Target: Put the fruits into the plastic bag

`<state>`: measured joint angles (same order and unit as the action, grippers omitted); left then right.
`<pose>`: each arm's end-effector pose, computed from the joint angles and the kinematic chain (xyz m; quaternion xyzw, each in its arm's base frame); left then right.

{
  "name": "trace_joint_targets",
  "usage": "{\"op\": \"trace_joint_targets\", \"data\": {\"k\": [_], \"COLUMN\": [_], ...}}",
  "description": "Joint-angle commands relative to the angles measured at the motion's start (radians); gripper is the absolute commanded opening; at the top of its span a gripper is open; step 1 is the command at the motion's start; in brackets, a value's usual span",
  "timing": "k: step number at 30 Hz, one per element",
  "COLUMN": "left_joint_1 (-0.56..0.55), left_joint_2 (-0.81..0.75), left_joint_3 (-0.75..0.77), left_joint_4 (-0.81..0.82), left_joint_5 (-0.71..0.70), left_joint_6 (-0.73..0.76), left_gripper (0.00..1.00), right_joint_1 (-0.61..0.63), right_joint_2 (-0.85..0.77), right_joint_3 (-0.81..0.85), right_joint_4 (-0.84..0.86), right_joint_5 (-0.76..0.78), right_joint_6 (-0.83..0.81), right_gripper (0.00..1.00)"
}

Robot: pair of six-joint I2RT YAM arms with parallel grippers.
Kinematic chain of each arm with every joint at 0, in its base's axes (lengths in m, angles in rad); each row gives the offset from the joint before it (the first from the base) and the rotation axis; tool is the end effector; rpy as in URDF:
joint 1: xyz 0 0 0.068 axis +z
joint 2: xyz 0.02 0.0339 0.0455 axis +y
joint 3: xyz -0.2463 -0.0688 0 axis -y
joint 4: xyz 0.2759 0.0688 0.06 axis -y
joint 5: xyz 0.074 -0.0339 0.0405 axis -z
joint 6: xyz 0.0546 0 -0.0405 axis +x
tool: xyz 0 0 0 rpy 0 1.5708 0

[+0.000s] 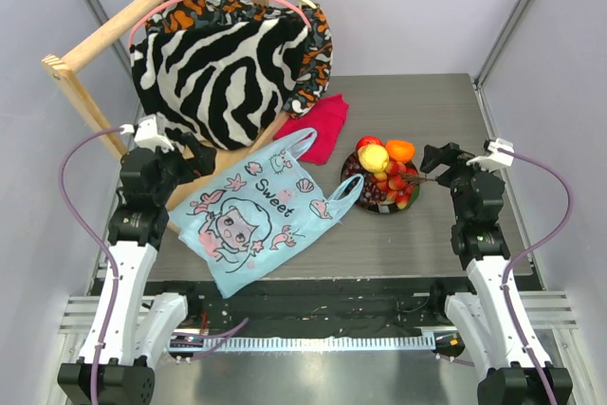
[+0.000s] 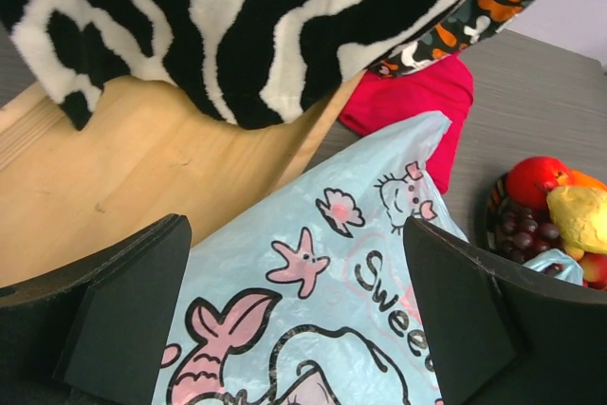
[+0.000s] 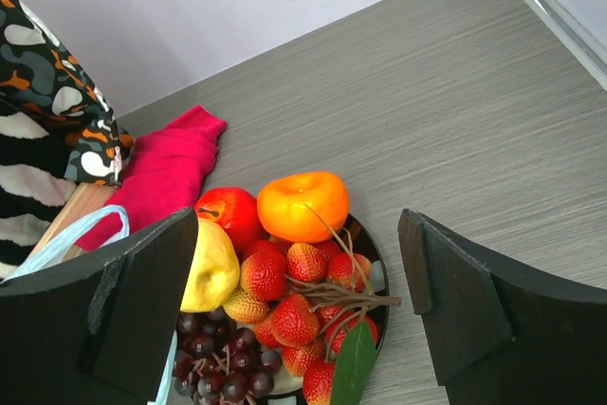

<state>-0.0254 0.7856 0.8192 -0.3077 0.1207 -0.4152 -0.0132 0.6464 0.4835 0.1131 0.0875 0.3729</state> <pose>0.2428 -0.0127 0.3222 -0.1184 0.7876 -0.1786 0.5777 0.2335 -0.0079 0.2699 0.1684 0.7046 0.0920 0.6832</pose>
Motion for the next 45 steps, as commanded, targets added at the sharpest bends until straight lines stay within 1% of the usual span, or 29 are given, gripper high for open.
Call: {"op": "trace_joint_targets", "data": {"k": [1,3,5,7,12,14,16,17,18,19,20,23,24,26,27,29,30,32,33,35,37,39,41,43,45], "left_joint_1": [-0.002,-0.002,-0.002,-0.002,-0.018,-0.070,-0.128,-0.187,-0.223,-0.254,-0.315,-0.399,-0.451,-0.519,-0.589,-0.652,-0.703,-0.722,-0.720,-0.717,-0.702,-0.686,-0.670,-0.654,-0.614], "left_joint_2": [-0.040,-0.049,-0.049,-0.034,0.024,0.053,0.090,0.102,0.116,0.125,0.145,0.197,0.214,0.262,0.323,0.392,0.482,0.576,0.654,0.730,0.811,0.855,0.911,0.941,0.951], "left_joint_3": [0.035,0.015,0.012,0.020,0.076,0.090,0.119,0.130,0.139,0.153,0.158,0.179,0.184,0.210,0.221,0.268,0.288,0.361,0.392,0.441,0.509,0.555,0.587,0.601,0.597], "left_joint_4": [0.008,0.025,0.044,0.036,-0.030,-0.051,-0.077,-0.083,-0.088,-0.088,-0.090,-0.071,-0.061,-0.051,-0.039,-0.027,-0.024,-0.030,-0.039,-0.063,-0.068,-0.054,-0.068,-0.068,-0.053], "left_joint_5": [-0.073,-0.011,0.013,0.013,-0.045,-0.076,-0.151,-0.180,-0.229,-0.257,-0.279,-0.366,-0.384,-0.443,-0.466,-0.527,-0.539,-0.564,-0.563,-0.601,-0.607,-0.578,-0.587,-0.605,-0.575], "left_joint_6": [0.010,0.029,0.021,0.023,0.047,0.056,0.073,0.078,0.081,0.081,0.081,0.062,0.064,0.078,0.084,0.101,0.102,0.090,0.072,0.041,0.017,-0.005,-0.008,-0.016,-0.036], "left_gripper": [1.00,1.00,1.00,1.00,0.98,0.98,0.98,0.99,0.98,0.98,0.98,0.99,0.98,0.99,0.99,1.00,1.00,1.00,1.00,1.00,1.00,1.00,1.00,1.00,1.00], "right_joint_1": [0.001,0.001,0.001,0.001,0.001,0.001,0.001,0.001,0.001,0.001,0.001,0.001,0.001,0.001,0.001,0.001,0.001,0.001,0.001,0.001,0.001,0.001,0.001,0.001,0.001], "right_joint_2": [-0.002,-0.004,-0.010,-0.014,-0.014,-0.010,-0.004,-0.002,0.001,0.001,0.002,0.002,0.001,-0.002,-0.002,-0.004,-0.002,0.002,0.004,0.004,0.002,-0.004,-0.002,0.002,0.007], "right_joint_3": [0.004,0.009,0.010,0.010,0.012,0.015,0.020,0.021,0.023,0.024,0.027,0.027,0.029,0.030,0.030,0.030,0.029,0.029,0.032,0.036,0.036,0.035,0.032,0.032,0.029], "right_joint_4": [0.060,0.057,0.056,0.056,0.046,0.043,0.037,0.037,0.036,0.034,0.034,0.025,0.022,0.020,0.017,0.019,0.020,0.017,0.017,0.007,0.003,0.003,0.008,0.008,0.014], "right_joint_5": [0.012,0.017,0.018,0.018,0.038,0.040,0.038,0.037,0.038,0.037,0.035,0.035,0.034,0.034,0.035,0.035,0.031,0.028,0.028,0.023,0.020,0.017,0.020,0.011,0.005], "right_joint_6": [0.001,0.000,-0.002,-0.002,0.004,0.006,0.008,0.009,0.009,0.009,0.011,0.012,0.012,0.014,0.015,0.017,0.017,0.020,0.020,0.021,0.021,0.024,0.027,0.031,0.037], "right_gripper": [0.96,0.96,0.96,0.96,0.96,0.96,0.96,0.96,0.96,0.96,0.96,0.95,0.95,0.95,0.95,0.95,0.95,0.95,0.95,0.95,0.95,0.95,0.95,0.95,0.95]}}
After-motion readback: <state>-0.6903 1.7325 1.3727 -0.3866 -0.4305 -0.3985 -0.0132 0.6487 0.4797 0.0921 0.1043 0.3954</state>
